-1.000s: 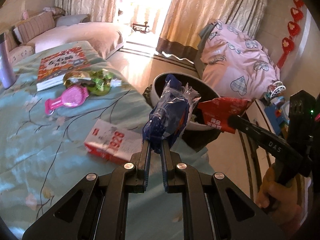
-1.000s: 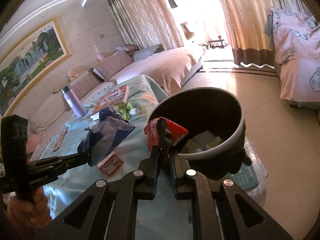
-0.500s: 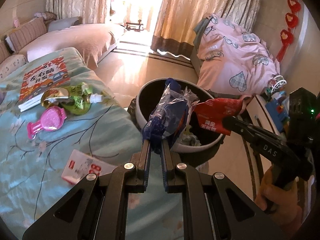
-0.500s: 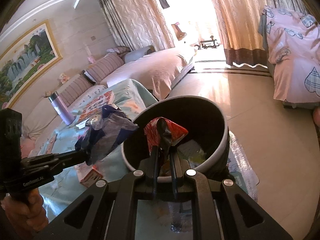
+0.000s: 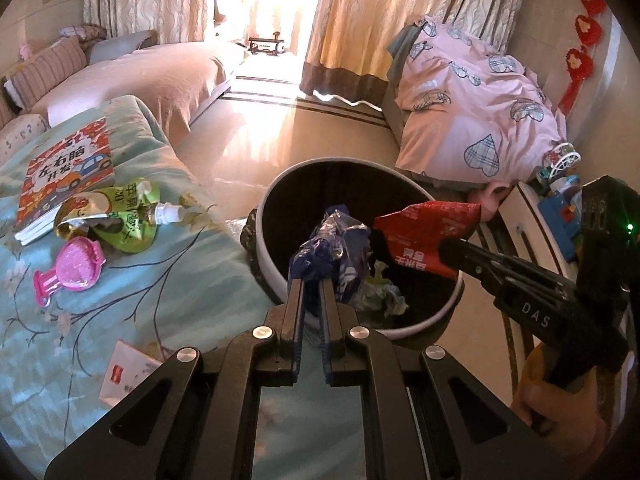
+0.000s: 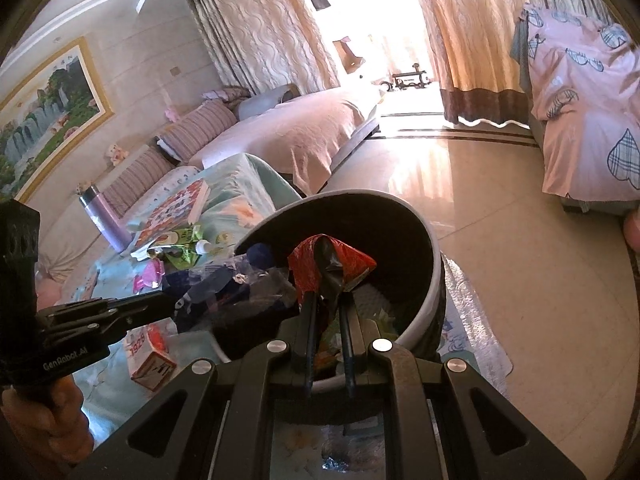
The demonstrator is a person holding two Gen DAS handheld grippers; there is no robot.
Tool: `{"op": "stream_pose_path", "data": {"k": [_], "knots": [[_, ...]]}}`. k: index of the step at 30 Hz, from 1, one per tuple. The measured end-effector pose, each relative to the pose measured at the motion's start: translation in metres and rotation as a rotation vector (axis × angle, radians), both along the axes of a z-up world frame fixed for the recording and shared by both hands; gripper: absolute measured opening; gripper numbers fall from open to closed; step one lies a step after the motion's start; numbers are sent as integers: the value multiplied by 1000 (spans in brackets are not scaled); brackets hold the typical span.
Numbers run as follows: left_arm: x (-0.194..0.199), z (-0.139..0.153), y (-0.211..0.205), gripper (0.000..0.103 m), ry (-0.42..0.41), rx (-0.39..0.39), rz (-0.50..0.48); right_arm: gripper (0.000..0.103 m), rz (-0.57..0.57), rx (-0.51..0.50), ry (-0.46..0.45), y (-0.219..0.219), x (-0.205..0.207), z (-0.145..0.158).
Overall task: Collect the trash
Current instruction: 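Carry the blue bottle and red bag over the bin and release both, then grasp the pink hairbrush with the left tool while the right tool grasps the white milk carton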
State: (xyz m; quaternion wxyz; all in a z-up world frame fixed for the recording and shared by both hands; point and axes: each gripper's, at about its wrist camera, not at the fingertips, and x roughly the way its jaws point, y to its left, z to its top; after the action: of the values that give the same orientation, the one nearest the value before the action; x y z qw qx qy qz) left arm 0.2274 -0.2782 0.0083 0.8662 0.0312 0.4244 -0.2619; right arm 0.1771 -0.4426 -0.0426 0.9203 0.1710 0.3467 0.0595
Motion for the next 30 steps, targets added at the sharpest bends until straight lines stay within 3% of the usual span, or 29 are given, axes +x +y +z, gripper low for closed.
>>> {"op": "stream_pose_path", "data": {"k": [2, 4, 8, 9, 13, 21, 30], "knots": [[3, -1, -5, 7, 9, 4, 1, 11, 4, -6, 7, -1, 4, -1], [5, -1, -6, 10, 19, -1, 4, 18, 7, -5, 13, -2, 8, -2], [3, 3, 1, 55, 3, -20, 26, 45, 5, 17, 12, -6, 7, -3], [2, 4, 4, 55, -5, -23, 32, 51, 3, 20, 9, -7, 6, -3], [-2, 6, 19, 55, -7, -33, 53, 53, -1, 30, 2, -7, 1, 0], [-18, 1, 71, 58, -7, -45, 100, 75, 27, 43, -34, 10, -12, 12], [-34, -13, 141, 60, 10, -47, 190, 86, 99, 46, -47, 54, -27, 15]]}}
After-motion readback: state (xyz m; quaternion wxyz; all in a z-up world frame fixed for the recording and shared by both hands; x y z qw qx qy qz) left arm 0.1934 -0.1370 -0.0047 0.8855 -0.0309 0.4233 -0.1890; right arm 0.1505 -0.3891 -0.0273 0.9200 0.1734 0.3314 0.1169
